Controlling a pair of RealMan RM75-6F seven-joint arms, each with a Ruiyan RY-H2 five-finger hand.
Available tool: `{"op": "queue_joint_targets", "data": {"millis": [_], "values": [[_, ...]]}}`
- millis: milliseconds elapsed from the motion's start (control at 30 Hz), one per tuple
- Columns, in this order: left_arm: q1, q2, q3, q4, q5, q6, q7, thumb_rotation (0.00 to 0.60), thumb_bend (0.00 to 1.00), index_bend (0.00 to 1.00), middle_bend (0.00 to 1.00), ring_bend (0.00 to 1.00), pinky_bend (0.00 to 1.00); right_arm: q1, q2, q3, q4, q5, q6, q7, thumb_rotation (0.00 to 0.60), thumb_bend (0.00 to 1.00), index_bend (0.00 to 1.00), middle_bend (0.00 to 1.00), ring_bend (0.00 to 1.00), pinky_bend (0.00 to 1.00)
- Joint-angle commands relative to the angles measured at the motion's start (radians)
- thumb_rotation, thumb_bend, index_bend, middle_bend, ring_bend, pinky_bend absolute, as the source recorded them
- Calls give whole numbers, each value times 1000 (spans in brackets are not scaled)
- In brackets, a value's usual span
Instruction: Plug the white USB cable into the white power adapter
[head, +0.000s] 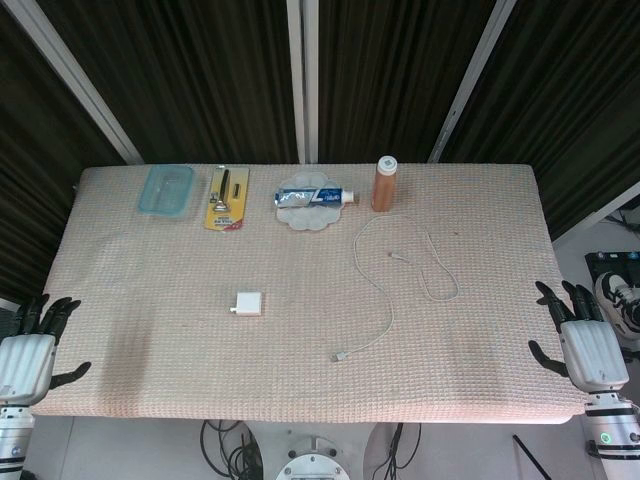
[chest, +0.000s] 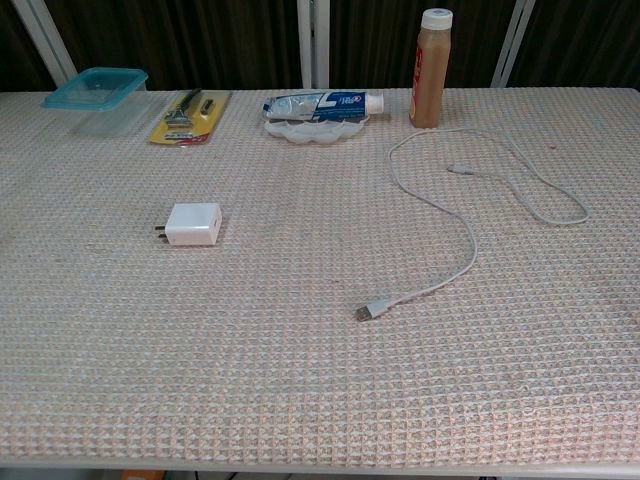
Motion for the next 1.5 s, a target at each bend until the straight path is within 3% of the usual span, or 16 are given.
{"op": "queue_joint_targets", "data": {"millis": [33,400,600,767,1000,1267,1500], "values": [[2,1,2,0,-2,-2,0,600,37,147,123,0,0,1,-1,-1,2,-3,0,0,600,207,79,275,25,50],[15,-2,7,1,-2,4,-8,600,37,147,123,0,0,52,2,-10,-24,-86,-43,10,600,207,79,280,26,50],[12,3,4,-7,10,9,-3,600,37,147,123,0,0,170,17,-17,-96,-222,-164,-41,600,207,105,297,45,50],[11,3,2,-10,8,4,-4,600,37,147,124,0,0,290,-15,0,-147,-253,-327,-132,600,209,138,309,46,50],[6,1,3,-10,11,-7,-4,600,37,147,124,0,0,420,-159,39,-128,-180,-524,-292,600,218,175,323,52,54],[0,-6,-2,10,-1,-23,-24,600,37,149,123,0,0,451,-346,53,-56,-38,-560,-477,600,250,314,358,71,74],[-8,-13,-6,27,-4,-35,-41,600,37,161,123,0,0,460,-457,50,-12,68,-548,-591,600,256,357,380,88,74]]}}
